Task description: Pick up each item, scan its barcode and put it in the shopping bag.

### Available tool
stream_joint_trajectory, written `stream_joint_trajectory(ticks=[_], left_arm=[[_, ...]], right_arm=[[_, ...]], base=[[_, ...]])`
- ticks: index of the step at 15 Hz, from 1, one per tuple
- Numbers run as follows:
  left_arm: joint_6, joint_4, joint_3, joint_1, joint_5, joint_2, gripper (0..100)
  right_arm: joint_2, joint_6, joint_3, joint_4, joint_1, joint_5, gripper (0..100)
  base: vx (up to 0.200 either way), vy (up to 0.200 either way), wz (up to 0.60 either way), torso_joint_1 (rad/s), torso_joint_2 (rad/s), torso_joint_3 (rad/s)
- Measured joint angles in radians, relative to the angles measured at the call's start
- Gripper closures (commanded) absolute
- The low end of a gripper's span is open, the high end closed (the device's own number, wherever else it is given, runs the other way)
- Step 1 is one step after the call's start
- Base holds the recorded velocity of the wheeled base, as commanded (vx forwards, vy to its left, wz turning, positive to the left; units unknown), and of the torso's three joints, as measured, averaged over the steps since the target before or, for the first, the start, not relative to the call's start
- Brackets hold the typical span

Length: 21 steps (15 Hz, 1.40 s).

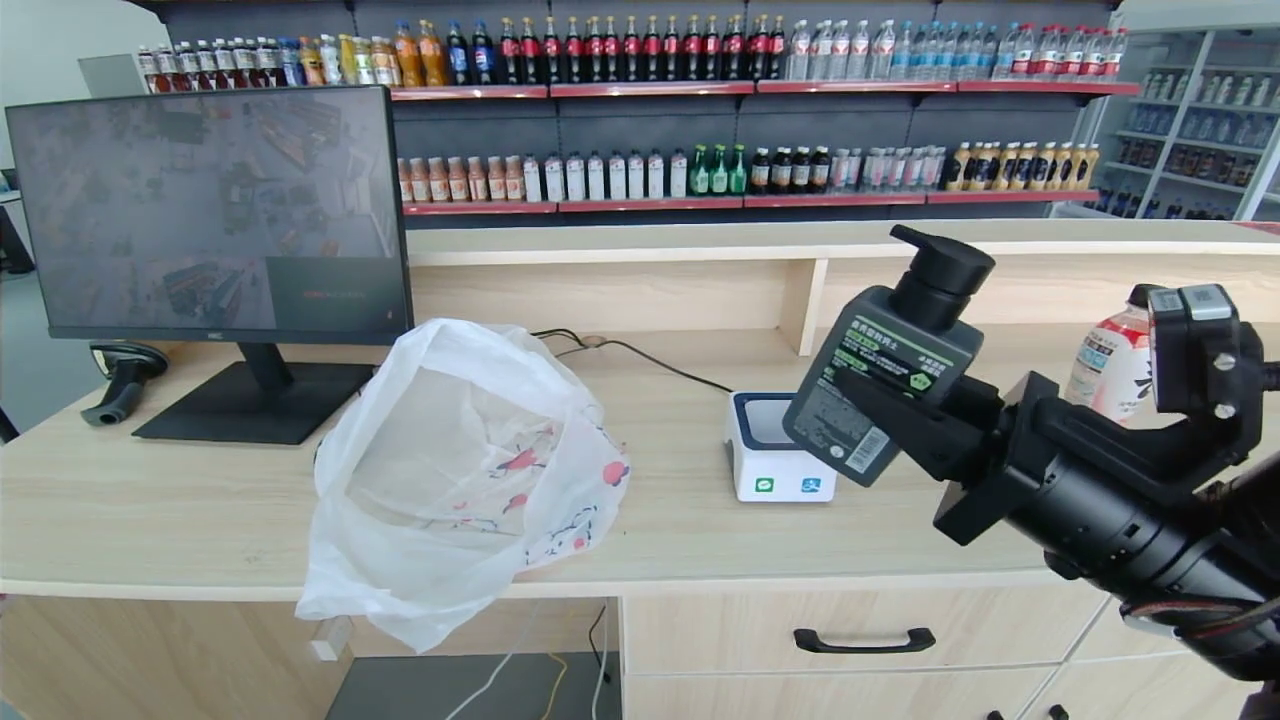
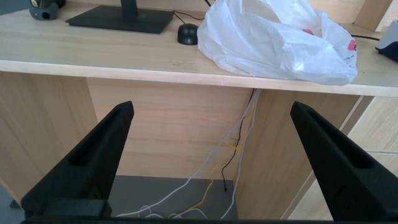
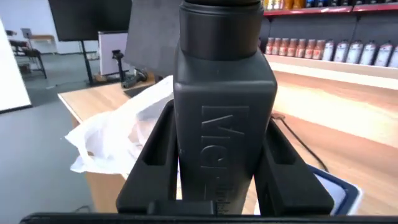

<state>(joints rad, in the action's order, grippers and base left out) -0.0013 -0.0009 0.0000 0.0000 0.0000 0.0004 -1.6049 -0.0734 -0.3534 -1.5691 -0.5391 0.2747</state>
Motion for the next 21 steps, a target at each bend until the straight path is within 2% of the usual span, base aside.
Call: stream_joint_trajectory(ticks=[2,5,8,9,18,21], left_arm=[[0.0,0.0,0.0,0.0,0.0,0.0,0],[0.0,0.0,0.0,0.0,0.0,0.0,0],[0.0,0.0,0.0,0.0,0.0,0.0,0],[0.0,0.0,0.0,0.0,0.0,0.0,0],[0.0,0.0,0.0,0.0,0.0,0.0,0],[0.0,0.001,0.0,0.0,0.0,0.0,0]], right_arm=[[-0.012,0.095,-0.005,0.0,0.055,-0.006,100],[-0.03,0.11,-0.012,0.0,0.101,-0.026,100],[-0.052,0.104,-0.025,-0.001,0.136,-0.259,100],[-0.065,0.101,-0.037,-0.001,0.138,-0.285,100],[-0.125,0.075,-0.037,0.0,0.153,-0.293,100],[-0.127,0.073,-0.045,-0.001,0.147,-0.293,100]], base=[[0.0,0.0,0.0,0.0,0.0,0.0],[0.0,0.0,0.0,0.0,0.0,0.0],[0.0,0.0,0.0,0.0,0.0,0.0],[0.0,0.0,0.0,0.0,0.0,0.0],[0.0,0.0,0.0,0.0,0.0,0.0],[-0.2,0.0,0.0,0.007,0.01,0.001]])
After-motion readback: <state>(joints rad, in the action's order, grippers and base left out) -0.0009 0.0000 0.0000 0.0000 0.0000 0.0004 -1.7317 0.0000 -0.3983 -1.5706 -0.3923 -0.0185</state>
